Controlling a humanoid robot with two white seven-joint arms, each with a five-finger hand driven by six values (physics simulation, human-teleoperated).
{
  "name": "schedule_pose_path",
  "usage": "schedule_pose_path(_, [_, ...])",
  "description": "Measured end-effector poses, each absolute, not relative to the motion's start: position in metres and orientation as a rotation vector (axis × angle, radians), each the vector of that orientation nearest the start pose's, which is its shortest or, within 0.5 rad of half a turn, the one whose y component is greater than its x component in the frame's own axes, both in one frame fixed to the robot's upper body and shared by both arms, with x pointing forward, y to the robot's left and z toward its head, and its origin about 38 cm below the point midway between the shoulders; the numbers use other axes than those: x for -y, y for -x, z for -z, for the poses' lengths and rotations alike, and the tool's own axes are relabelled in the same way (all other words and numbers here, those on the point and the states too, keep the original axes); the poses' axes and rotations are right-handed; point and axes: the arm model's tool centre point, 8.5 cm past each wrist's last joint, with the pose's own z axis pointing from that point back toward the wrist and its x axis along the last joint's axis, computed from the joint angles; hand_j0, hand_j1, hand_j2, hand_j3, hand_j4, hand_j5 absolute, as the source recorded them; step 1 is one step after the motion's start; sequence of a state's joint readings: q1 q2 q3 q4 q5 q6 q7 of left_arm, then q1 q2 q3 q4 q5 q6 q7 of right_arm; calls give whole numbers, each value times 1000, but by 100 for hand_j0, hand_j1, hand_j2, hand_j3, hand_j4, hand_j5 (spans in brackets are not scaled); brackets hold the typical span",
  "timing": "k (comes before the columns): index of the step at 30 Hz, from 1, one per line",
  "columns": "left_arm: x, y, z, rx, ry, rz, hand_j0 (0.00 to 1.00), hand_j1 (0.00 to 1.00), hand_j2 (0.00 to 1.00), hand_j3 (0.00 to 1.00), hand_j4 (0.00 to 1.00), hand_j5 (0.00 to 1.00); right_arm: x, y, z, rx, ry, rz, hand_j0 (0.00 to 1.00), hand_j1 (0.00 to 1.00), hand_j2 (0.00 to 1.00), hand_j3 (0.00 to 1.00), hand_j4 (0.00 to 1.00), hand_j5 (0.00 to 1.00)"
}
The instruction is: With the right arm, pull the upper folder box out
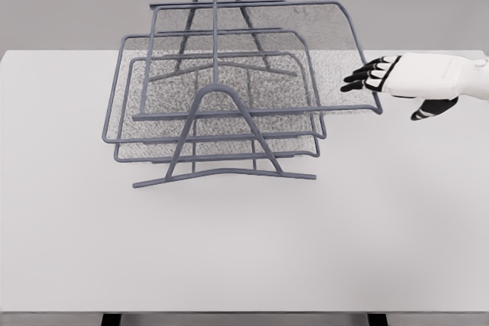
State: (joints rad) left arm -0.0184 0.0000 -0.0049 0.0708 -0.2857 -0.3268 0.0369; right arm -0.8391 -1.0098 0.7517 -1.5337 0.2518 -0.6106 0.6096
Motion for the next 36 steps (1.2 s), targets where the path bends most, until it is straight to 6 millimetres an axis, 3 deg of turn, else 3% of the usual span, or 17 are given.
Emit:
schedule_pose_path(23, [-265,-21,257,265,-68,293,100,100,100,100,100,100,384,-410,-308,1194,533,-2187,100,100,100,100,100,100])
schedule_pose_path(31, [-265,-21,257,265,-68,293,100,100,100,100,100,100,385,-409,-328,1266,554,-2145,100,100,100,100,100,100])
schedule_pose_path(36, [-265,-21,257,265,-68,293,100,100,100,100,100,100,370,-415,-340,1384,543,-2109,100,100,100,100,100,100])
